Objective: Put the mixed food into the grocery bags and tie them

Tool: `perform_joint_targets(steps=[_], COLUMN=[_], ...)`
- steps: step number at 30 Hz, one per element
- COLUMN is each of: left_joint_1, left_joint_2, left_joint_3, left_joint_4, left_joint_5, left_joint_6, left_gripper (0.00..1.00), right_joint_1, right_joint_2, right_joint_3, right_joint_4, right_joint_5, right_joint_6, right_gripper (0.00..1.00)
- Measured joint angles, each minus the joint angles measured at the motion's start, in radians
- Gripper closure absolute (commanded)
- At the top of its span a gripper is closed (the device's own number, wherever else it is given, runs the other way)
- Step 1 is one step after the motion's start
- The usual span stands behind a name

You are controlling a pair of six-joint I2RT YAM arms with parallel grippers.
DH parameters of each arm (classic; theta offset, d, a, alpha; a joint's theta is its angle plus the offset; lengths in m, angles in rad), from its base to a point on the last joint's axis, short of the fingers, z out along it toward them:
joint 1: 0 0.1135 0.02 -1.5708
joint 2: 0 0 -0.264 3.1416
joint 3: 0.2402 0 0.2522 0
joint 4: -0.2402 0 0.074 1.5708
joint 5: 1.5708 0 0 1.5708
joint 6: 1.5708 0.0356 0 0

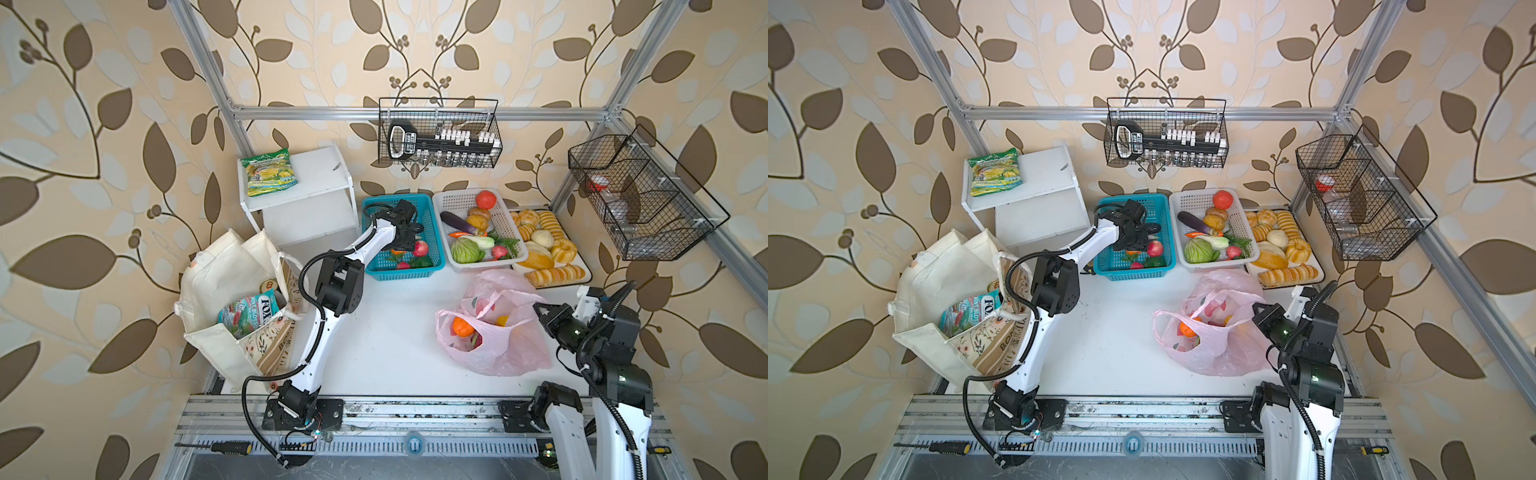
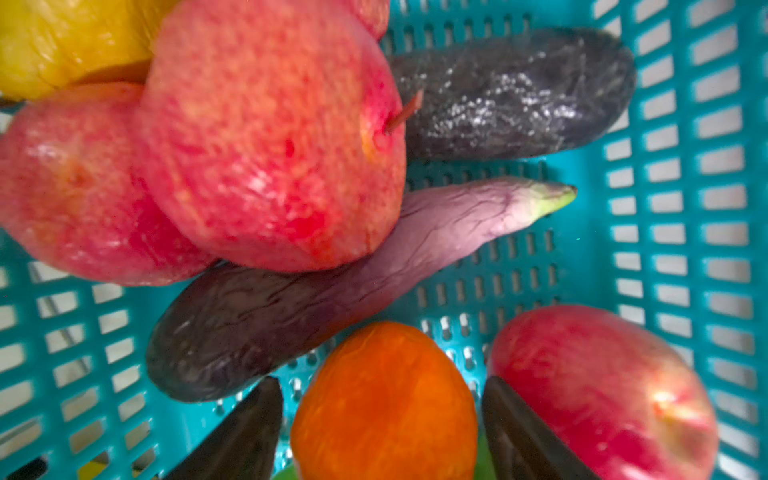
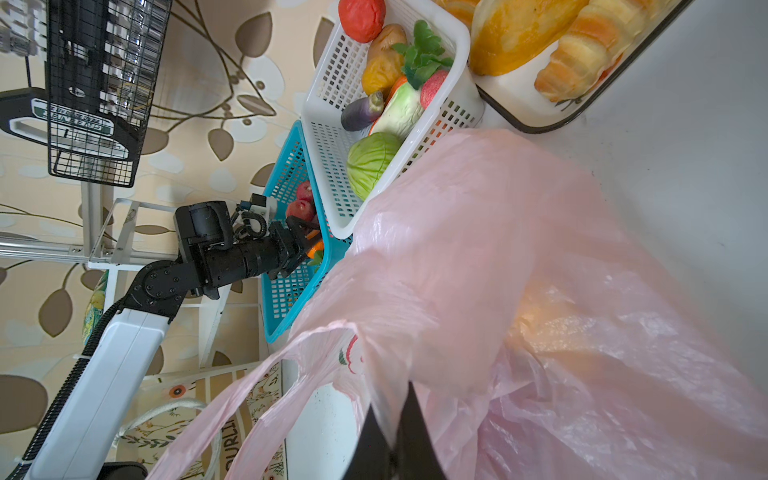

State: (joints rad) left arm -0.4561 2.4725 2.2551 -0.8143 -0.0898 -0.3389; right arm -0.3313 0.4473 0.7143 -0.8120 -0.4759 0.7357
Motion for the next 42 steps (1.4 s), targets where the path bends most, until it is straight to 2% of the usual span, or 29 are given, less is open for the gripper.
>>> perform_joint_targets(steps=[2,7,10,19,23,27,29,33,36,42], left_joint_1=[0.0,0.0,0.0,0.0,0.0,0.0,0.006,0.026,0.037,0.038], left_joint_2=[0.0,-0.018,-0.082,-0.472,-0.585,-0.68,-0.666,-0.558,-0.56,-0.57], left_joint_3=[0.001,-0.024,-0.089,-0.344,-0.418,-0.569,-0.563,-0.418,-0.454,-0.521], left_joint_4=[0.0,0.008,0.007,0.091,0.127,0.226,0.22,0.166,0.182,0.151], left_joint_5=[0.002,0.013,0.027,0.064,0.121,0.118,0.108,0.142,0.192,0.19], left_joint_6=[0.011,0.027,0.043,0.087,0.09,0.086,0.081,0.069,0.069,0.073], left_gripper=[0.4,0.39,0.38,0.37,0.37,0.39,0.41,0.41,0.41,0.4], right_joint_1=[0.0,0.0,0.0,0.0,0.0,0.005,0.008,0.01,0.011,0.011], right_joint_2=[0.0,0.0,0.0,0.001,0.005,0.006,0.009,0.014,0.013,0.013], right_joint_3=[0.0,-0.002,-0.002,-0.019,-0.021,-0.022,-0.022,-0.022,-0.022,-0.022], right_joint_4=[0.0,0.0,0.0,0.018,0.024,0.032,0.037,0.037,0.037,0.038], right_joint_5=[0.0,-0.001,-0.003,-0.016,-0.025,-0.03,-0.031,-0.031,-0.031,-0.031], right_joint_6=[0.0,0.0,0.0,0.011,0.019,0.024,0.023,0.022,0.023,0.023], right_gripper=[1.0,1.0,1.0,1.0,1.0,1.0,1.0,1.0,1.0,1.0])
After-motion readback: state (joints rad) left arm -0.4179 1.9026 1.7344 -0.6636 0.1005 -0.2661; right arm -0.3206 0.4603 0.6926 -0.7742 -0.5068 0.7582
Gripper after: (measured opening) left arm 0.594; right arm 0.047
